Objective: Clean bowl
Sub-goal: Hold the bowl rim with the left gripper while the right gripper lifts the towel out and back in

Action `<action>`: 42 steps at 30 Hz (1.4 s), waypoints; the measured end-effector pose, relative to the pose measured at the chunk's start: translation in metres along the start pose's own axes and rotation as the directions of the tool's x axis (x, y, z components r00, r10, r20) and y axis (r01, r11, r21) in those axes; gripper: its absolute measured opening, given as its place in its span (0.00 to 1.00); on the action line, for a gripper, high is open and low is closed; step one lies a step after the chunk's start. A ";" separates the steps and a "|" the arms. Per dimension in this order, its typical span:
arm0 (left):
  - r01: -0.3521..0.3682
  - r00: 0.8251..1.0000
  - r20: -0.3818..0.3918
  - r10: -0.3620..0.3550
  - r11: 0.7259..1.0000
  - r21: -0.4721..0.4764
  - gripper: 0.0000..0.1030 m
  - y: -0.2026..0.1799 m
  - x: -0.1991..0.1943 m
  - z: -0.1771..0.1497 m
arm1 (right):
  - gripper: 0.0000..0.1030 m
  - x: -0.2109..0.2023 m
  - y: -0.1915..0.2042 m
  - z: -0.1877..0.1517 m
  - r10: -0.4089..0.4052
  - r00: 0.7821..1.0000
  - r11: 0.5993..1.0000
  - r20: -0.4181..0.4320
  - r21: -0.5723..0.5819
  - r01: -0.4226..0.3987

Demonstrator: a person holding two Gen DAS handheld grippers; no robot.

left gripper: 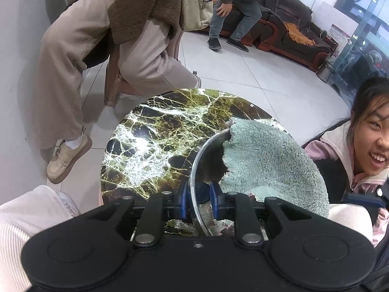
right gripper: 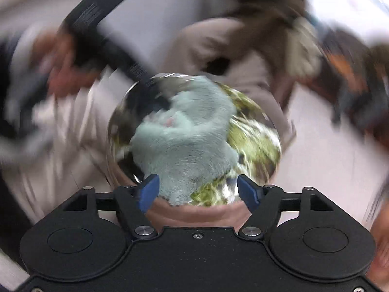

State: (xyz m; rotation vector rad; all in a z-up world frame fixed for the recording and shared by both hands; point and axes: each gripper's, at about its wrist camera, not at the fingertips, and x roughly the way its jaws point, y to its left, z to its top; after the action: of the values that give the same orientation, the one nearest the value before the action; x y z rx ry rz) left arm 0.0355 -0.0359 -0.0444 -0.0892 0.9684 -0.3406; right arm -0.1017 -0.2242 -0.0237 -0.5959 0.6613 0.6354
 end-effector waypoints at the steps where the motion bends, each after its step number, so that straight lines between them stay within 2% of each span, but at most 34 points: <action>1: -0.001 1.000 -0.002 0.001 1.000 0.002 0.18 -0.001 0.000 0.000 | 0.75 0.004 0.002 0.001 0.002 1.000 0.997 0.010 -0.071 -0.001; 3: -0.003 1.000 -0.006 0.003 1.000 0.010 0.18 -0.002 0.002 0.001 | 0.75 0.012 -0.001 0.003 0.037 0.999 0.987 0.023 -0.159 -0.033; 5: -0.004 1.000 -0.010 0.004 1.000 0.015 0.20 -0.003 0.003 0.001 | 0.75 0.019 -0.008 0.005 0.083 0.996 0.977 0.026 -0.200 -0.076; 7: -0.007 1.000 -0.016 0.007 1.000 0.017 0.22 -0.003 0.005 0.002 | 0.70 0.023 -0.016 0.006 0.142 0.990 0.969 0.021 -0.208 -0.134; 9: -0.006 1.000 -0.017 0.006 1.000 0.016 0.23 -0.003 0.006 0.002 | 0.54 0.030 -0.029 0.006 0.248 0.969 0.959 -0.006 -0.144 -0.246; 11: -0.004 1.000 -0.017 0.004 1.000 0.014 0.23 -0.002 0.006 0.002 | 0.38 0.032 -0.036 0.003 0.292 0.956 0.954 -0.001 -0.065 -0.292; 14: 0.001 1.000 -0.022 0.000 1.000 0.009 0.23 0.000 0.005 0.001 | 0.16 0.024 -0.045 -0.002 0.300 0.953 0.952 0.047 0.053 -0.302; 16: 0.001 1.000 -0.024 -0.001 1.000 0.011 0.23 0.000 0.004 0.000 | 0.09 0.017 -0.050 -0.004 0.301 0.950 0.944 0.079 0.116 -0.309; 20: 0.005 1.000 -0.028 -0.005 1.000 0.012 0.22 0.000 0.002 -0.003 | 0.09 -0.007 -0.061 -0.006 0.278 0.947 0.930 0.160 0.203 -0.307; 25: 0.010 1.000 -0.019 -0.010 1.000 0.021 0.22 -0.002 0.000 -0.009 | 0.09 -0.027 -0.075 0.009 0.235 0.926 0.907 0.296 0.275 -0.318; 29: 0.019 1.000 -0.018 -0.019 1.000 0.010 0.22 0.000 0.000 -0.010 | 0.09 -0.035 -0.075 0.040 0.242 0.885 0.898 0.398 0.253 -0.360; 32: 0.026 1.000 -0.017 -0.026 1.000 0.003 0.22 0.001 -0.001 -0.011 | 0.09 -0.036 -0.075 0.052 0.284 0.846 0.879 0.451 0.231 -0.418; 33: 0.029 0.999 -0.016 -0.029 1.000 0.002 0.22 0.002 -0.001 -0.011 | 0.09 -0.039 -0.076 0.056 0.305 0.822 0.863 0.480 0.225 -0.452; 35: 0.034 0.999 -0.017 -0.034 0.999 -0.003 0.22 0.003 -0.001 -0.012 | 0.09 -0.042 -0.081 0.056 0.328 0.791 0.830 0.517 0.242 -0.502; 38: 0.047 0.999 -0.018 -0.047 0.999 -0.013 0.22 0.005 0.000 -0.012 | 0.09 -0.039 -0.094 0.046 0.352 0.736 0.746 0.579 0.302 -0.594; 40: 0.051 0.999 -0.019 -0.051 0.999 -0.014 0.22 0.006 0.000 -0.012 | 0.10 -0.034 -0.101 0.036 0.372 0.708 0.682 0.600 0.341 -0.647; 41: 0.052 0.998 -0.020 -0.053 0.999 -0.014 0.22 0.006 0.000 -0.012 | 0.11 -0.026 -0.105 0.029 0.376 0.705 0.638 0.602 0.384 -0.668; 42: 0.054 0.998 -0.021 -0.055 0.998 -0.014 0.22 0.006 0.000 -0.012 | 0.11 -0.018 -0.106 0.025 0.371 0.720 0.625 0.587 0.416 -0.661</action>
State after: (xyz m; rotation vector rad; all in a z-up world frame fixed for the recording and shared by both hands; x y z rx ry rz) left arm 0.0272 -0.0296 -0.0522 -0.1243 0.9903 -0.3861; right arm -0.0302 -0.2826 0.0364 0.3953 0.5487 1.0266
